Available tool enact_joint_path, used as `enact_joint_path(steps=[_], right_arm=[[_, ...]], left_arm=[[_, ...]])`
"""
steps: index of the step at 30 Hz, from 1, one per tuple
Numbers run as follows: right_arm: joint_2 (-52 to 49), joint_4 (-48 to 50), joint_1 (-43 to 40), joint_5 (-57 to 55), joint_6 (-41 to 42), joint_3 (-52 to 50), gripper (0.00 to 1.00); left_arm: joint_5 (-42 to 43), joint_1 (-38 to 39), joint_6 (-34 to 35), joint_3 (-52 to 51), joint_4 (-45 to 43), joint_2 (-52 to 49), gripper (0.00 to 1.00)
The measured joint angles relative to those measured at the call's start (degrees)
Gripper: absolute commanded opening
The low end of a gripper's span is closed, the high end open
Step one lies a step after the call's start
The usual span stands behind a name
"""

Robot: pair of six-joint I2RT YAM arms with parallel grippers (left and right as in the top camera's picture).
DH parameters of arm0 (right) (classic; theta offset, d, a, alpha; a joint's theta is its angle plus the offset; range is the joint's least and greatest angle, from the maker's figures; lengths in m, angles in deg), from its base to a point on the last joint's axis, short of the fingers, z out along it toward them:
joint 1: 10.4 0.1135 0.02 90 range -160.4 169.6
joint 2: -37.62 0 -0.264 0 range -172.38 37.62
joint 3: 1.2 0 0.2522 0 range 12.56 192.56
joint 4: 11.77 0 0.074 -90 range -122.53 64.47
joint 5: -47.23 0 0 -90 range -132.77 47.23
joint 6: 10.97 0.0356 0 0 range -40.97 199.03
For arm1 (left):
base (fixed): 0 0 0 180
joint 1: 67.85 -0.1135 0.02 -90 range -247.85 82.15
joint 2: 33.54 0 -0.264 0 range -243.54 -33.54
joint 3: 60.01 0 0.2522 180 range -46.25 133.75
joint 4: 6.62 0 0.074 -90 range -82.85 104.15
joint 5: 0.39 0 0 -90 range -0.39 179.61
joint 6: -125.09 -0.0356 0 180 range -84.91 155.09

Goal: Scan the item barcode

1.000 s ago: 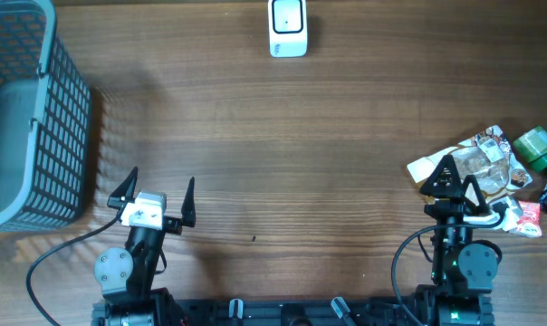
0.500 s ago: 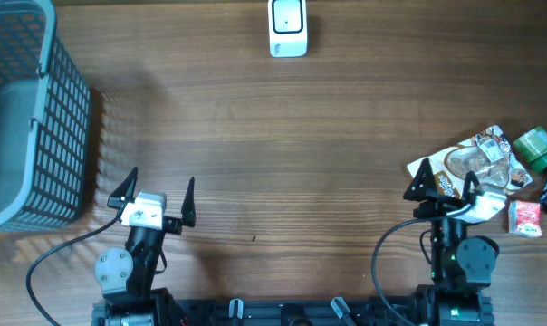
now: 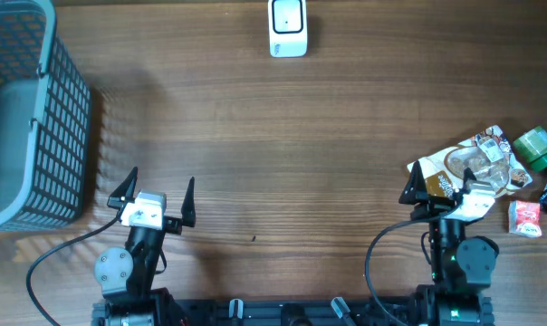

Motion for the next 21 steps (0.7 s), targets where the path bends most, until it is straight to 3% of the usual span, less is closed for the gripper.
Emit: enact_joint_path(steps=[21], right_arm=[[2.12, 0.33, 0.0, 0.02, 0.0, 0.0, 1.0]], left_arm=[[0.0, 0.0, 0.0, 0.0, 0.0, 0.0, 1.0]])
